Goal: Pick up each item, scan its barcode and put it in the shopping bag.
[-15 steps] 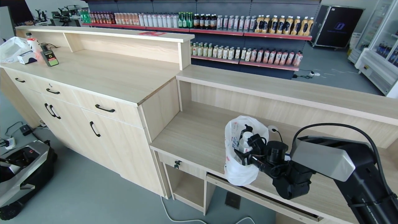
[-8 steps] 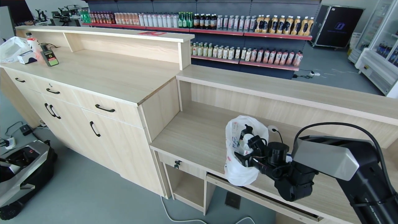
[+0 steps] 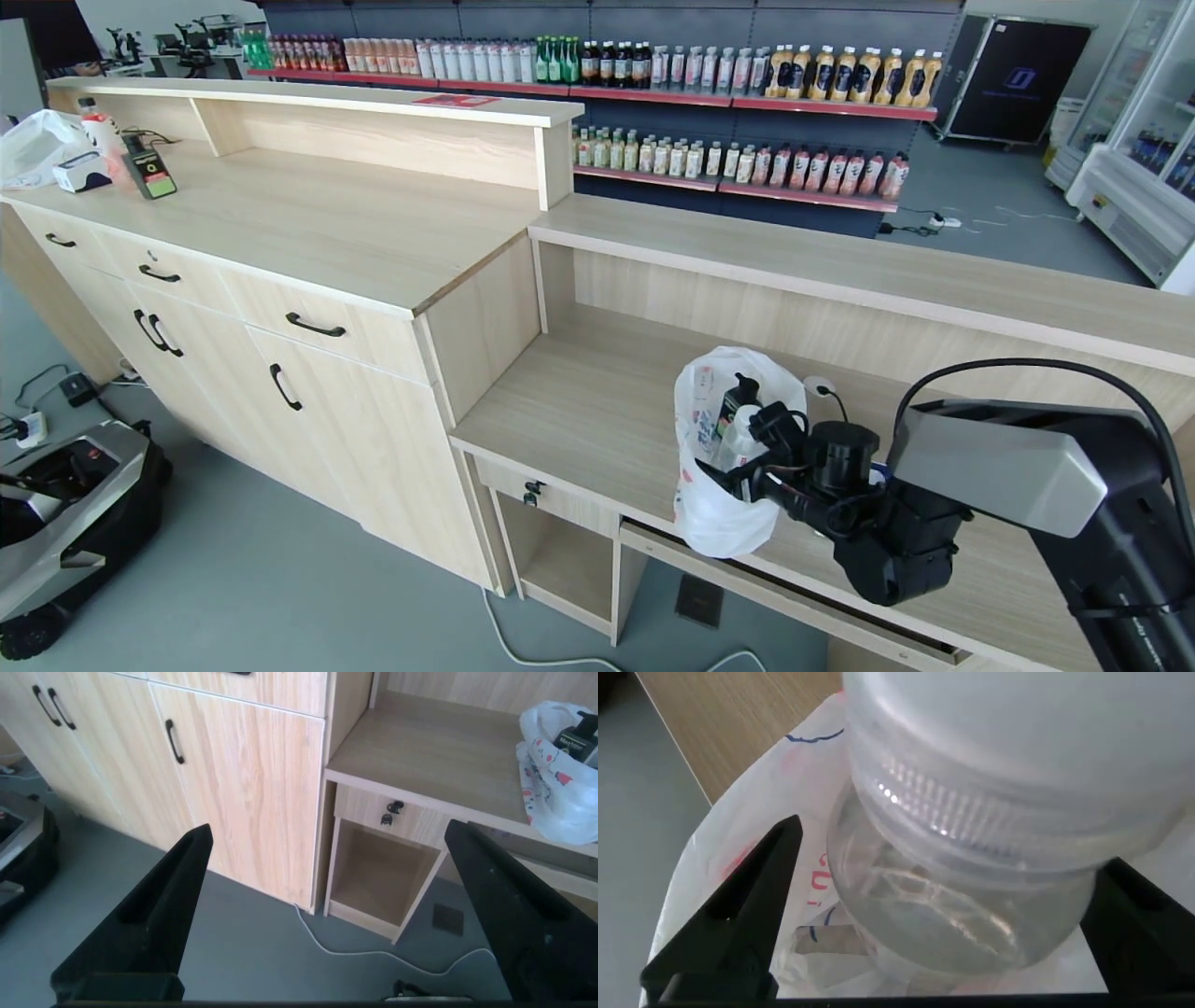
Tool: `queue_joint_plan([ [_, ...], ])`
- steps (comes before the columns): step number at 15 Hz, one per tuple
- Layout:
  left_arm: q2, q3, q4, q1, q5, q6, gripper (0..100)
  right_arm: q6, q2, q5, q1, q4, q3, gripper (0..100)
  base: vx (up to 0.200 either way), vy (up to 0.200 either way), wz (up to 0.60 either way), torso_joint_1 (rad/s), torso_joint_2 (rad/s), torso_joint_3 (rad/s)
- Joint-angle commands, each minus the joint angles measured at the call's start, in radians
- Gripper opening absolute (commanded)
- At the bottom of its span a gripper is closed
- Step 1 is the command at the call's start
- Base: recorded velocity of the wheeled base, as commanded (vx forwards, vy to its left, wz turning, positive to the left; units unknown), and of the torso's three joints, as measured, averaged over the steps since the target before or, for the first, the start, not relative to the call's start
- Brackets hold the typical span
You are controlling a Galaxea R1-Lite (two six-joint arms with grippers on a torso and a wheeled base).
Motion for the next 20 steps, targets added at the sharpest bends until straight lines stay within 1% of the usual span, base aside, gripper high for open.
queue_joint_plan([
  [1, 0.000, 0.000, 0.000, 0.000, 0.000, 0.001, 100, -0.025, -0.106, -0.001, 0.001, 0.017, 0.056, 100, 0.000, 0.000, 0.00, 0.000, 0.00, 0.000],
  [3, 0.000, 0.000, 0.000, 0.000, 0.000, 0.000, 100, -0.073, -0.272, -0.001, 0.004, 0.046, 0.165, 100, 0.000, 0.000, 0.00, 0.000, 0.00, 0.000],
  [4, 0.000, 0.000, 0.000, 0.000, 0.000, 0.000, 100, -0.087, -0.316, -0.001, 0.004, 0.050, 0.201, 100, 0.000, 0.000, 0.00, 0.000, 0.00, 0.000],
  [5, 0.000, 0.000, 0.000, 0.000, 0.000, 0.000, 100, -0.113, -0.388, -0.001, -0.004, 0.044, 0.278, 100, 0.000, 0.000, 0.00, 0.000, 0.00, 0.000],
  [6, 0.000, 0.000, 0.000, 0.000, 0.000, 0.000, 100, -0.149, -0.448, -0.009, -0.024, 0.052, 0.316, 100, 0.000, 0.000, 0.00, 0.000, 0.00, 0.000],
  [8, 0.000, 0.000, 0.000, 0.000, 0.000, 0.000, 100, -0.192, -0.511, -0.020, -0.072, 0.081, 0.329, 100, 0.000, 0.000, 0.00, 0.000, 0.00, 0.000],
  [10, 0.000, 0.000, 0.000, 0.000, 0.000, 0.001, 100, -0.315, -0.629, -0.023, -0.162, 0.195, 0.332, 100, 0.000, 0.000, 0.00, 0.000, 0.00, 0.000],
  [11, 0.000, 0.000, 0.000, 0.000, 0.000, 0.000, 100, -0.360, -0.704, -0.023, -0.205, 0.282, 0.333, 100, 0.000, 0.000, 0.00, 0.000, 0.00, 0.000],
  [12, 0.000, 0.000, 0.000, 0.000, 0.000, 0.000, 100, -0.378, -0.739, -0.024, -0.226, 0.319, 0.336, 100, 0.000, 0.000, -0.60, 0.002, 0.00, 0.007],
  [13, 0.000, 0.000, 0.000, 0.000, 0.000, 0.000, 100, -0.381, -0.775, -0.029, -0.248, 0.345, 0.335, 100, 0.000, 0.000, -0.60, -0.007, 0.00, 0.002],
  [15, 0.000, 0.000, 0.000, 0.000, 0.000, 0.000, 100, -0.358, -0.824, -0.070, -0.272, 0.349, 0.327, 100, 0.000, 0.000, -0.60, -0.005, 0.00, 0.005],
  [16, 0.000, 0.000, 0.000, 0.000, 0.000, 0.000, 100, -0.309, -0.851, -0.101, -0.276, 0.354, 0.324, 100, 0.000, 0.000, -0.60, 0.017, 0.00, -0.002],
  [17, 0.000, 0.000, 0.000, 0.000, 0.000, 0.000, 100, -0.274, -0.876, -0.155, -0.277, 0.354, 0.333, 100, 0.000, 0.000, -0.60, 0.002, 0.00, 0.002],
  [18, 0.000, 0.000, 0.000, 0.000, 0.000, 0.000, 100, -0.251, -0.896, -0.192, -0.277, 0.349, 0.358, 100, 0.000, 0.000, -0.60, 0.002, 0.00, 0.007],
  [20, 0.000, 0.000, 0.000, 0.000, 0.000, 0.000, 100, -0.188, -0.968, -0.210, -0.272, 0.357, 0.442, 100, 0.000, 0.000, -0.60, 0.005, 0.00, 0.005],
])
